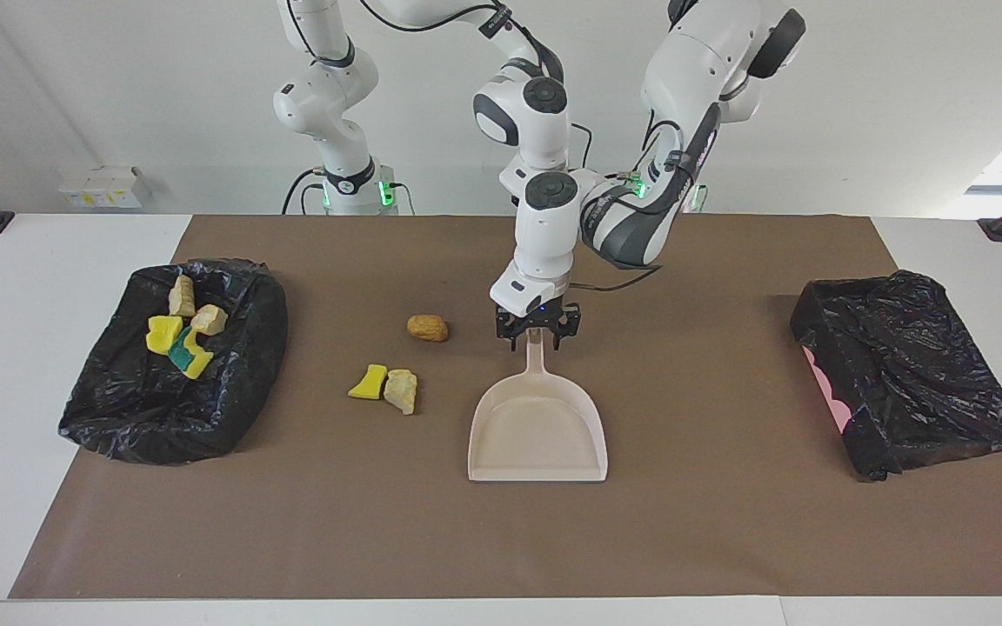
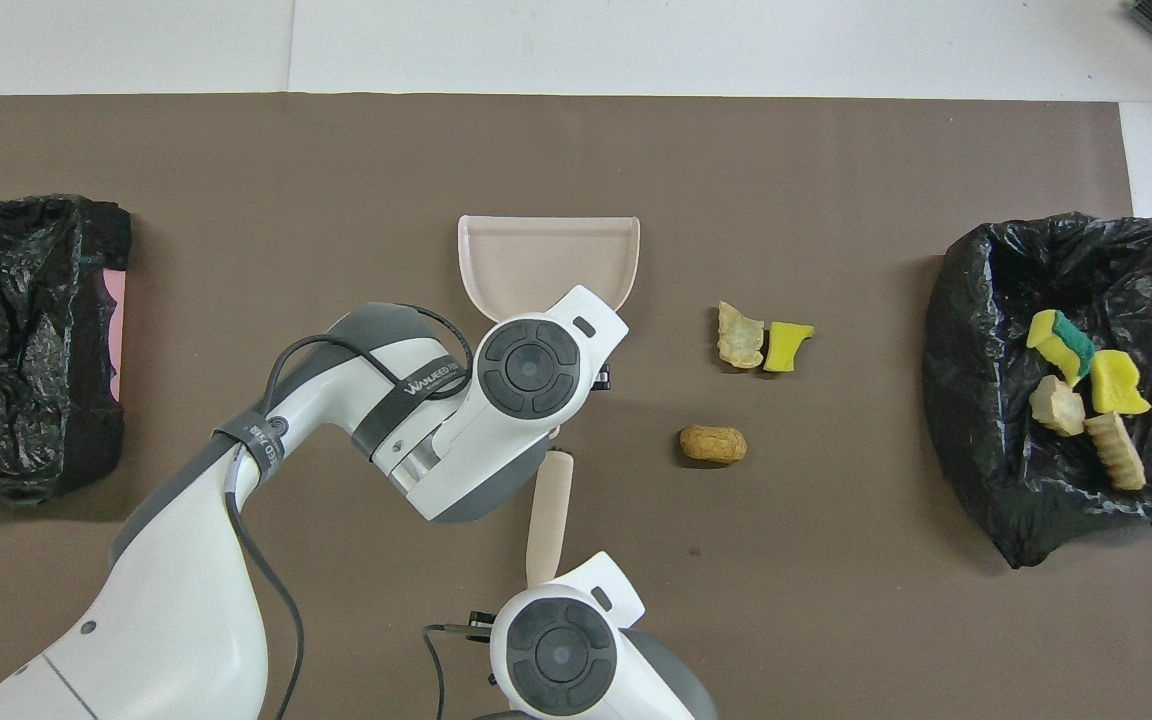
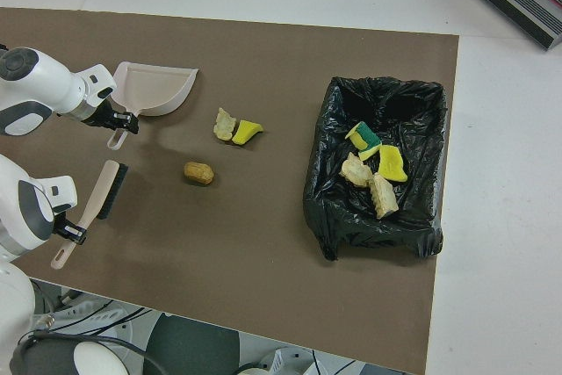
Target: Sweep and dump trash in bin
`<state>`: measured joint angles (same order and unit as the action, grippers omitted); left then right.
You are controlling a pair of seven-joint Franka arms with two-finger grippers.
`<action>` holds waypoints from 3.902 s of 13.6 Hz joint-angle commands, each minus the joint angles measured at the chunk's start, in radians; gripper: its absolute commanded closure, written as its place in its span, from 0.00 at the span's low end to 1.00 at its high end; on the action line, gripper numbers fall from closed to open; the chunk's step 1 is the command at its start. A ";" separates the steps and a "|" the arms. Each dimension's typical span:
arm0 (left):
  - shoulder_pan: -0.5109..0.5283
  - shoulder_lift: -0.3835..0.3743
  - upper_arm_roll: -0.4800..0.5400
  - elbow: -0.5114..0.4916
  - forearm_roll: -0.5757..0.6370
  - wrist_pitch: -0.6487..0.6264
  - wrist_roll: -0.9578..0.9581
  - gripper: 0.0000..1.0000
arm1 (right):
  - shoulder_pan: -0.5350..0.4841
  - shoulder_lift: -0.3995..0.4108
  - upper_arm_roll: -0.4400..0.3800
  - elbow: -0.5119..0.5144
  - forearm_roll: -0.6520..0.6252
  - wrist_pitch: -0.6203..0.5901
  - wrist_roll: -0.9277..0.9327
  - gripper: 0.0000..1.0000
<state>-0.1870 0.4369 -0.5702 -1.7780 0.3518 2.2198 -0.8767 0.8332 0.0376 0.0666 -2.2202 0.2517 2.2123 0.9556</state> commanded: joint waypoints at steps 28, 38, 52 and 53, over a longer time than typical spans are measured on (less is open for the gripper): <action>0.144 -0.333 0.007 -0.356 -0.071 -0.075 1.644 1.00 | -0.557 0.139 0.013 0.146 -0.286 -0.203 -0.733 1.00; 0.150 -0.334 0.010 -0.368 -0.083 -0.100 1.446 1.00 | -0.384 0.162 0.029 0.255 0.038 -0.178 -0.793 1.00; 0.093 -0.356 -0.002 -0.374 -0.083 -0.108 1.400 1.00 | -0.666 -0.207 0.019 -0.111 -0.158 -0.396 -0.715 1.00; 0.093 -0.357 -0.002 -0.377 -0.083 -0.108 1.401 1.00 | -0.663 -0.249 0.021 -0.172 -0.158 -0.361 -0.709 1.00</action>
<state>-0.0813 0.1208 -0.5811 -2.1226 0.2754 2.1187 0.5323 0.1765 -0.0885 0.0701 -2.2398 0.1106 1.7755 0.2138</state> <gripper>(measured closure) 0.687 0.736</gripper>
